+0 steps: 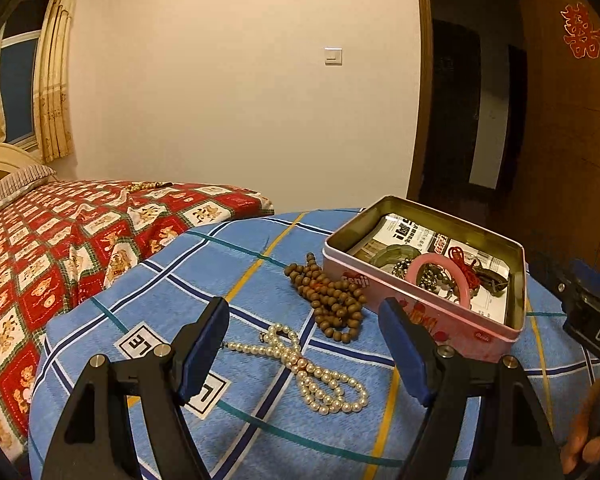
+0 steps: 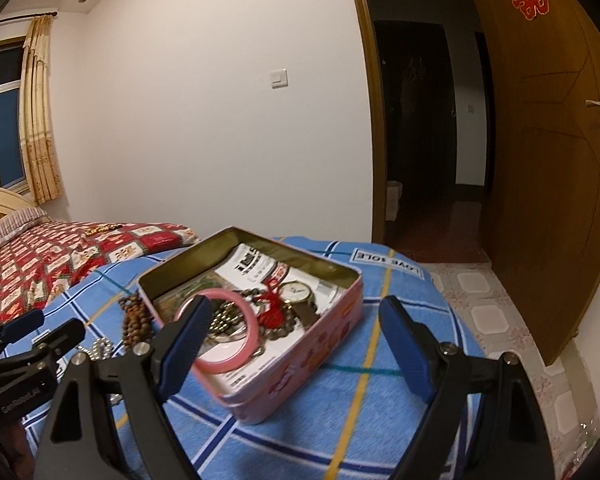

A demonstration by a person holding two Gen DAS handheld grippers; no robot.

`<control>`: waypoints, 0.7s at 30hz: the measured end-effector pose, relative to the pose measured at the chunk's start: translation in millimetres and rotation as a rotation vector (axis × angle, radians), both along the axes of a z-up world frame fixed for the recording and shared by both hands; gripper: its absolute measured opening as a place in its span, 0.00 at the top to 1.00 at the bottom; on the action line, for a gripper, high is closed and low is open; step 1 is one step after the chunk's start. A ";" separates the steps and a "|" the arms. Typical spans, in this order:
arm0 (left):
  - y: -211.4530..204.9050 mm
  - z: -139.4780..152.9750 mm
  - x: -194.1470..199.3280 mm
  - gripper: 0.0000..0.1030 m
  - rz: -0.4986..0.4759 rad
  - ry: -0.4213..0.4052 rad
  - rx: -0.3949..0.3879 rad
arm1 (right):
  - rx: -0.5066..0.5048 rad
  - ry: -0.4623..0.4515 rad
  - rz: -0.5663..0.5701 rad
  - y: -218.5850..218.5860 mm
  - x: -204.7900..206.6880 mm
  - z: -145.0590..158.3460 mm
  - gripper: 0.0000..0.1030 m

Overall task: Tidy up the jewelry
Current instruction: 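Withdraw both open tools from the tin toward the pearl necklace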

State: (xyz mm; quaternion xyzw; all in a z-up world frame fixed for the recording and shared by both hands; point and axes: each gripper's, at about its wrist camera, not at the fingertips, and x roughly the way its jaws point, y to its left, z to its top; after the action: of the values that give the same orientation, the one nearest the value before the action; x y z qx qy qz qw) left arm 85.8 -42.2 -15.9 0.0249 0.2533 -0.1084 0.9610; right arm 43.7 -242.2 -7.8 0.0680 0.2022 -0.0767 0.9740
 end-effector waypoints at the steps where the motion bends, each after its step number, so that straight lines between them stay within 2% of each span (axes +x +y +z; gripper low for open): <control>1: 1.1 0.0 -0.8 0.25 0.001 0.000 -0.001 | 0.004 0.002 0.003 2.3 -1.2 -0.3 0.15; 9: 11.2 -1.0 -2.5 0.25 0.007 0.016 -0.019 | 0.024 0.021 0.034 22.4 -6.7 -3.0 0.15; 15: 29.9 -4.2 1.9 0.25 0.027 0.052 -0.060 | 0.026 0.045 0.069 41.4 -9.0 -4.9 0.15; 19: 55.5 -6.6 10.4 0.25 0.070 0.079 -0.113 | 0.027 0.059 0.106 53.8 -8.4 -6.3 0.15; 21: 72.3 -7.7 17.5 0.25 0.141 0.085 -0.121 | 0.017 0.071 0.119 60.9 -7.4 -7.3 0.15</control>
State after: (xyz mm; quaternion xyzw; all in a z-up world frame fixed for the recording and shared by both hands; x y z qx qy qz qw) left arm 103.4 30.1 -23.6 -0.0555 0.2879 -0.0568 0.9544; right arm 36.3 -181.3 -15.1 0.0613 0.2407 -0.0192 0.9685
